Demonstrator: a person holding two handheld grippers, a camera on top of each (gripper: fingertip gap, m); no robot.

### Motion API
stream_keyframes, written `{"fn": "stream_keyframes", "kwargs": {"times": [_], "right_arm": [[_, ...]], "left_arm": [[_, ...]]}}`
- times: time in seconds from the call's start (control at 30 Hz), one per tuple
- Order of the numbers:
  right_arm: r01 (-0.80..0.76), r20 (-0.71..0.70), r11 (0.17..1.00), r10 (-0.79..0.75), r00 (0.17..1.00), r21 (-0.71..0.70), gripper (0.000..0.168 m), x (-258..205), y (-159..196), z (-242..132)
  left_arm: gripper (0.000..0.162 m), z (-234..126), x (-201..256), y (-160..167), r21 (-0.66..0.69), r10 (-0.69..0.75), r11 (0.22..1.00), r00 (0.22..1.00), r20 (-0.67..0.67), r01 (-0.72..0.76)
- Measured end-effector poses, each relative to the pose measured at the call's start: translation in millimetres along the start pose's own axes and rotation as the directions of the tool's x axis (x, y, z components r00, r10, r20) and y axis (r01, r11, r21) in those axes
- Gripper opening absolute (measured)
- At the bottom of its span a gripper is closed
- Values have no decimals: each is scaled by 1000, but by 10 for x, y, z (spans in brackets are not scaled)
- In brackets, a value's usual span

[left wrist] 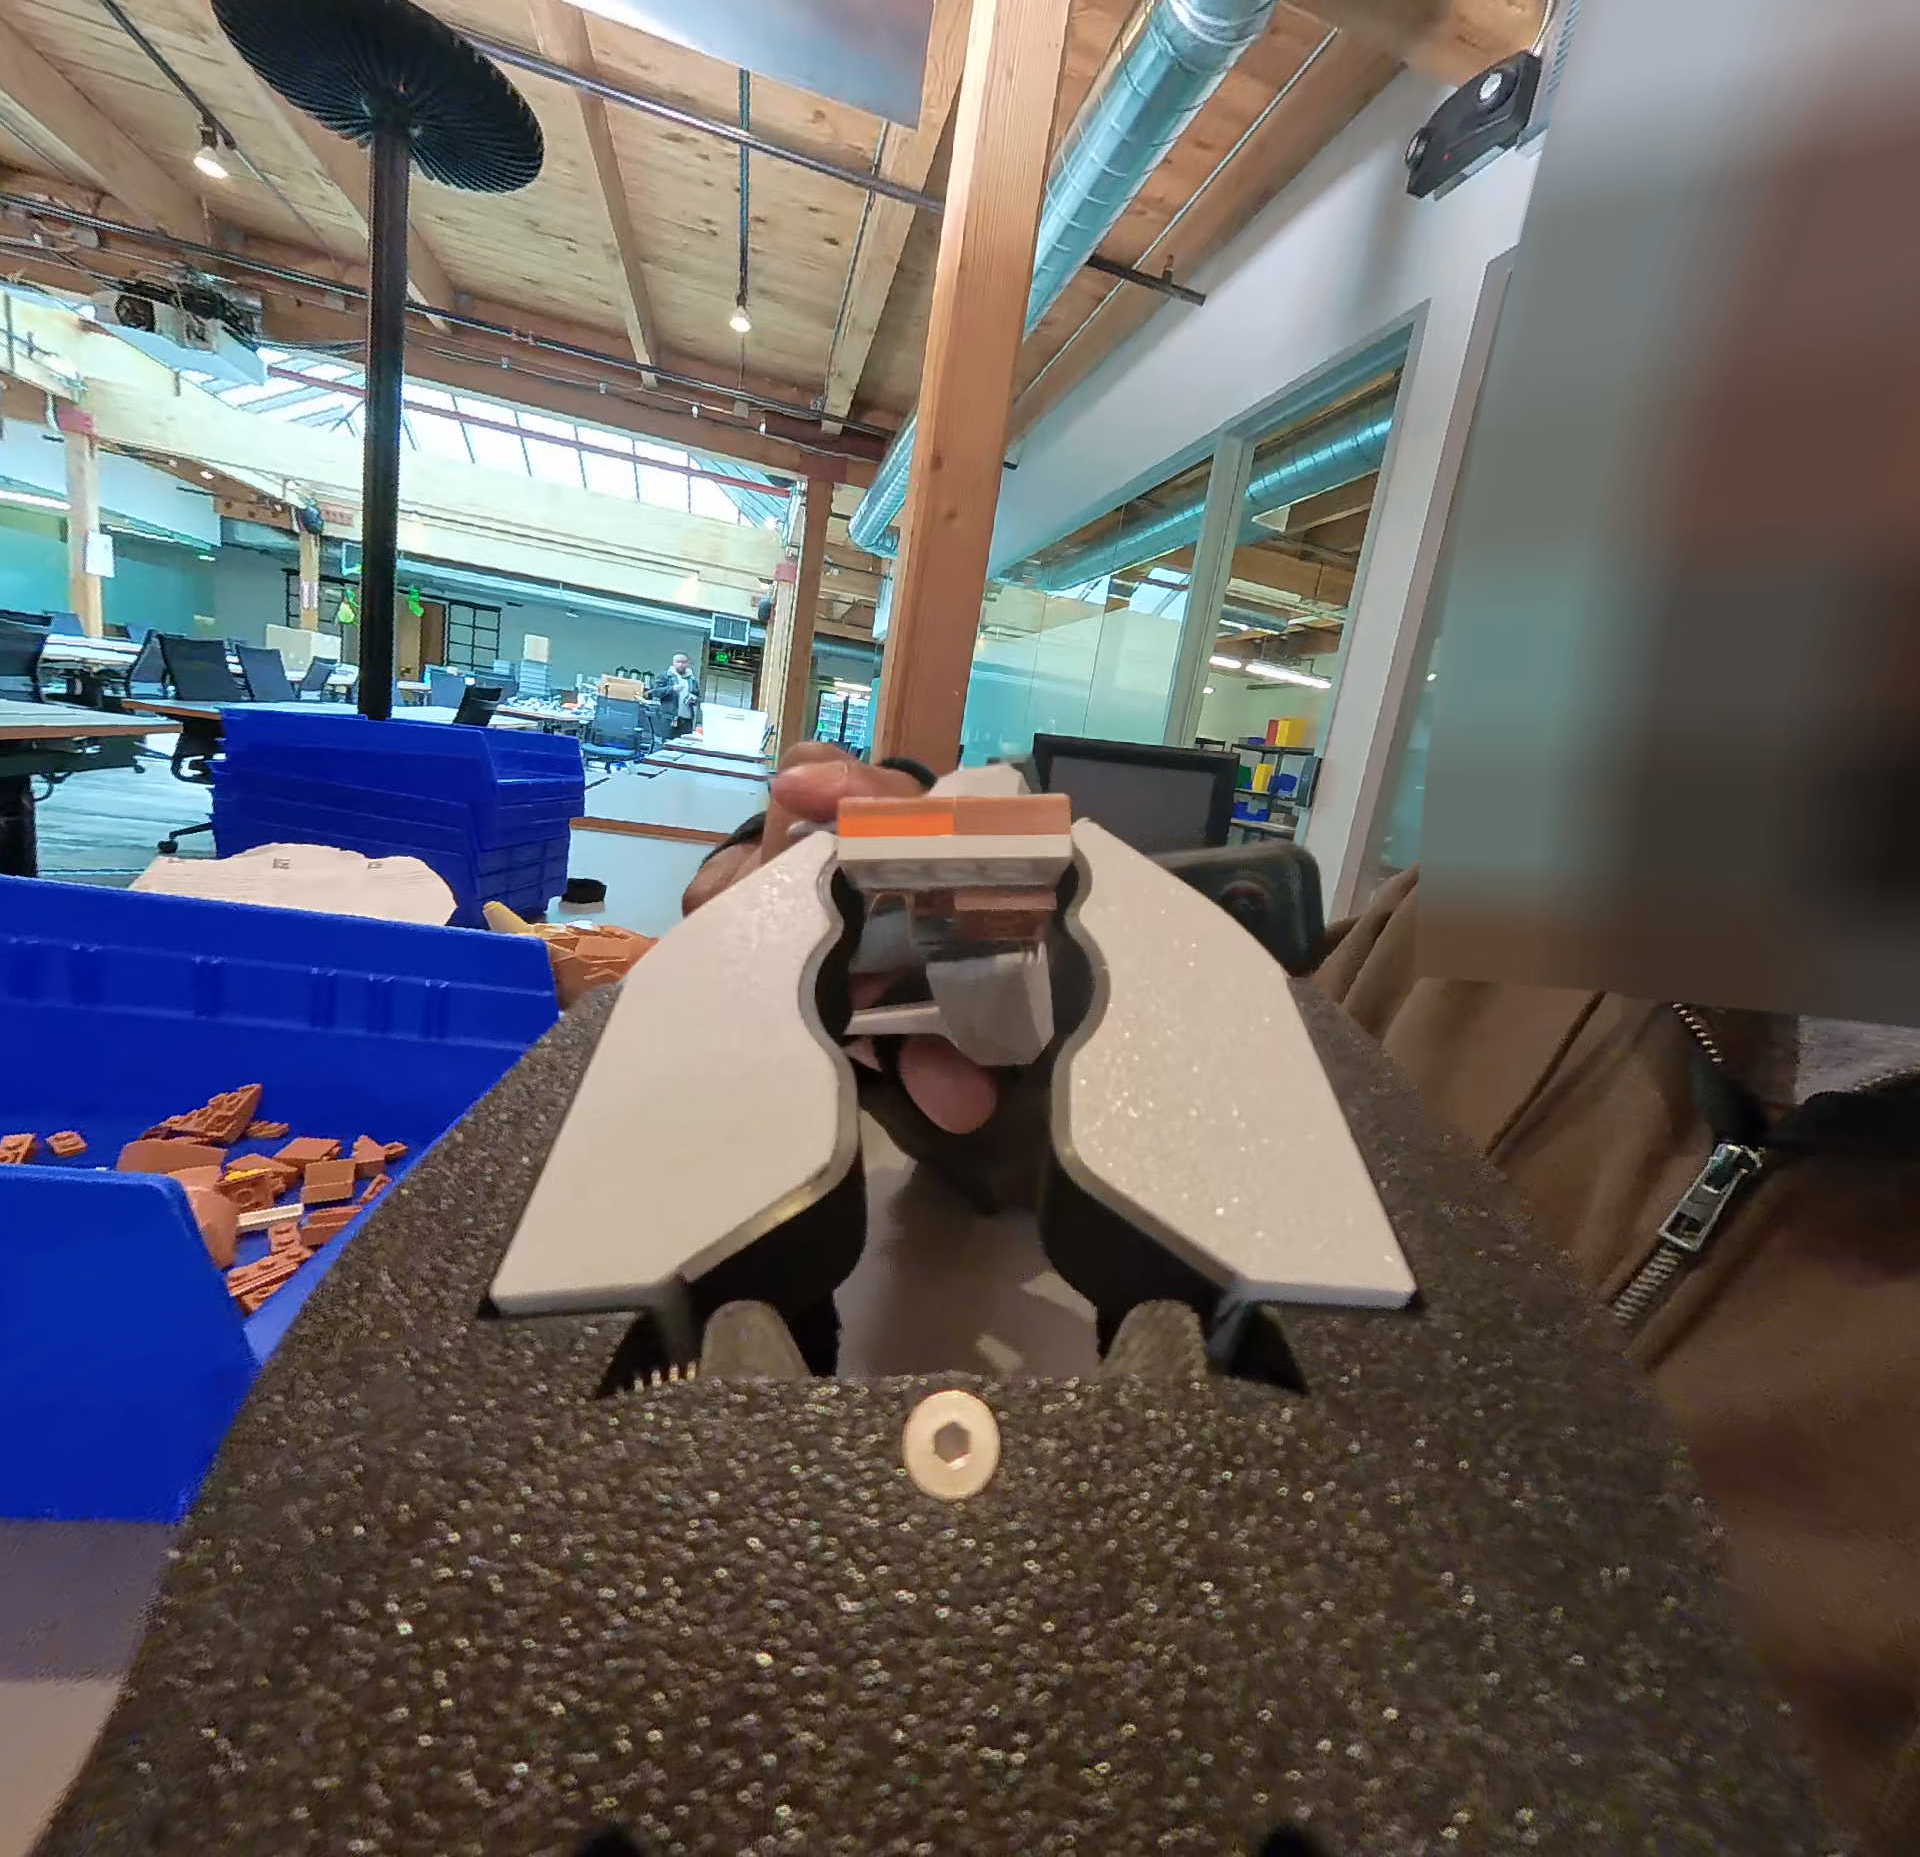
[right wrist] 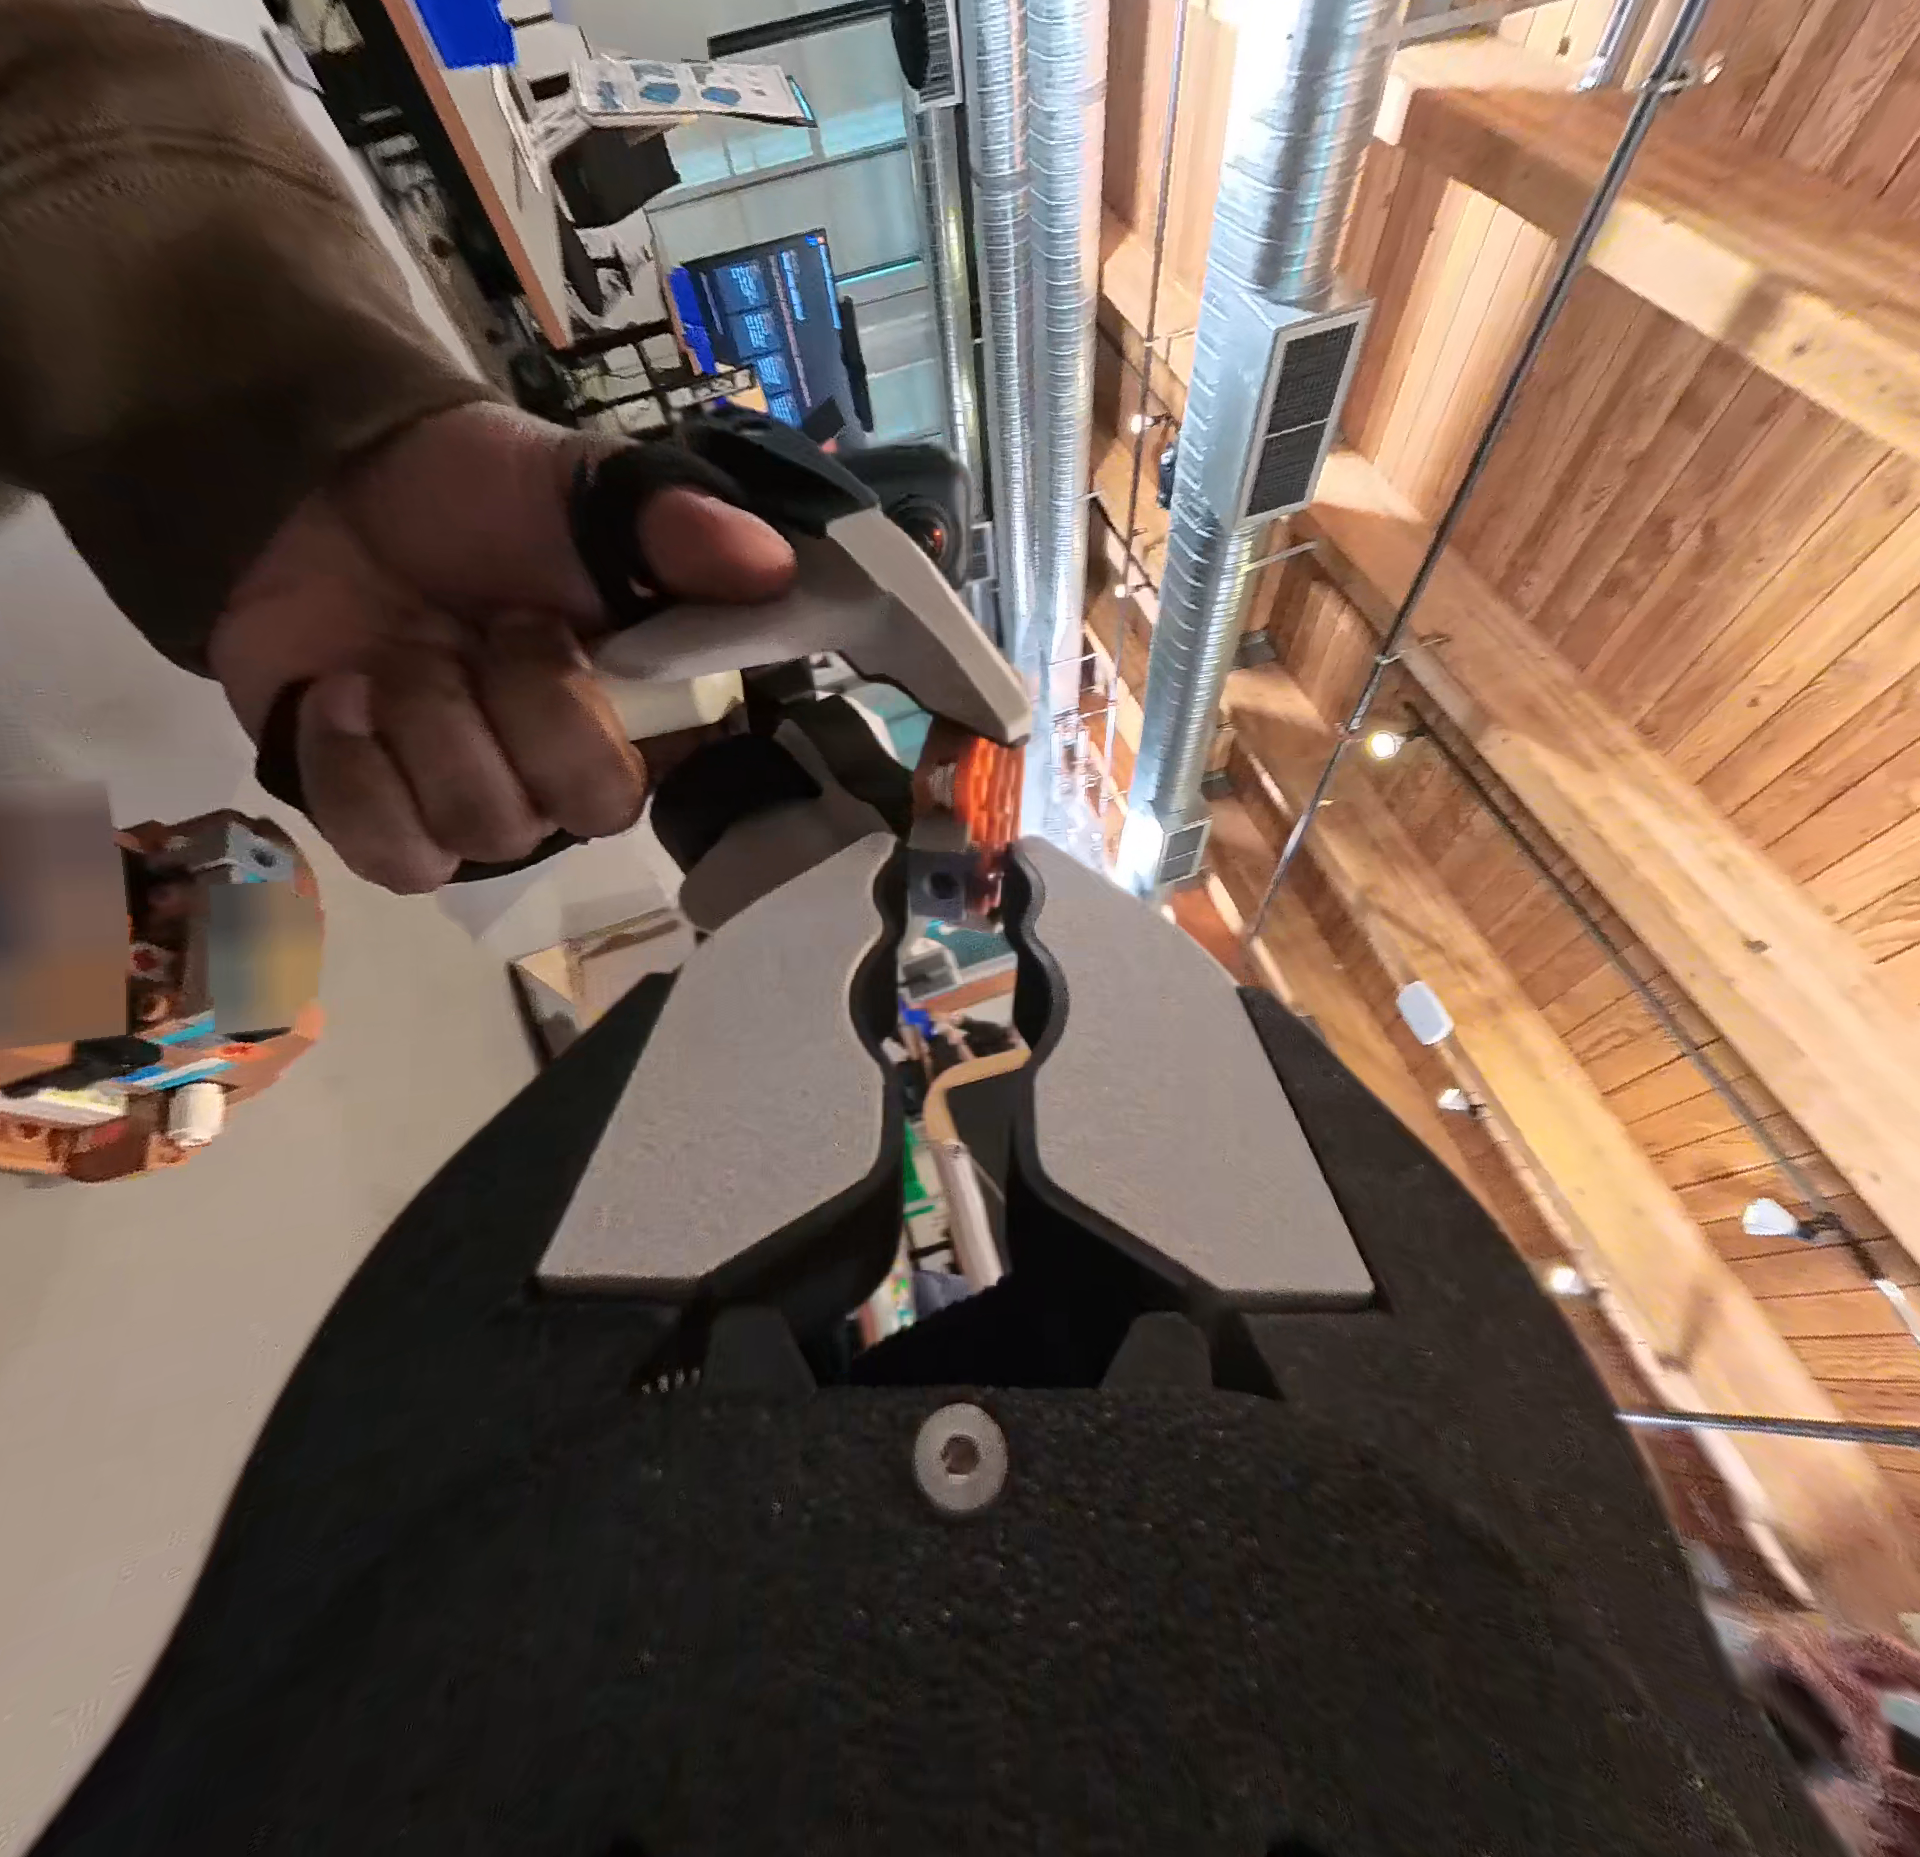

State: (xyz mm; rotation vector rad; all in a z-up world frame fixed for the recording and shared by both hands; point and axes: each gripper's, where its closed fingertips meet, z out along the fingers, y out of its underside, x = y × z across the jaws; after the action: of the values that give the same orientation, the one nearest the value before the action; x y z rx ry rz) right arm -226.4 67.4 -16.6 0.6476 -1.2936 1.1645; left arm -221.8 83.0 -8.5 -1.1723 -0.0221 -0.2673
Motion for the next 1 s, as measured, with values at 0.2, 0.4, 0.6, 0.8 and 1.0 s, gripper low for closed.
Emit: {"fn": "stream_keyframes", "kwargs": {"times": [0.2,0.4,0.6,0.8,1.0], "right_arm": [[126,-83,991,-129,988,-44,14,64,-16,2],[227,-174,966,-247,953,-127,14,186,29,-5],[408,-190,872,-463,866,-270,14,206,123,33],[497,-178,814,-560,809,-301,14,124,84,93],[217,-42,966,-225,973,-141,18,-77,158,99]], "left_arm": [[37,9,10,-44,11,-12,1000,1000,5,12],[39,-2,-79,-61,-19,-24,999,997,76,26],[40,-10,-93,-84,-25,-46,998,995,92,49],[25,16,-109,-83,-3,-8,1000,992,126,8],[22,-81,-237,-61,-117,197,978,952,235,-173]]}}
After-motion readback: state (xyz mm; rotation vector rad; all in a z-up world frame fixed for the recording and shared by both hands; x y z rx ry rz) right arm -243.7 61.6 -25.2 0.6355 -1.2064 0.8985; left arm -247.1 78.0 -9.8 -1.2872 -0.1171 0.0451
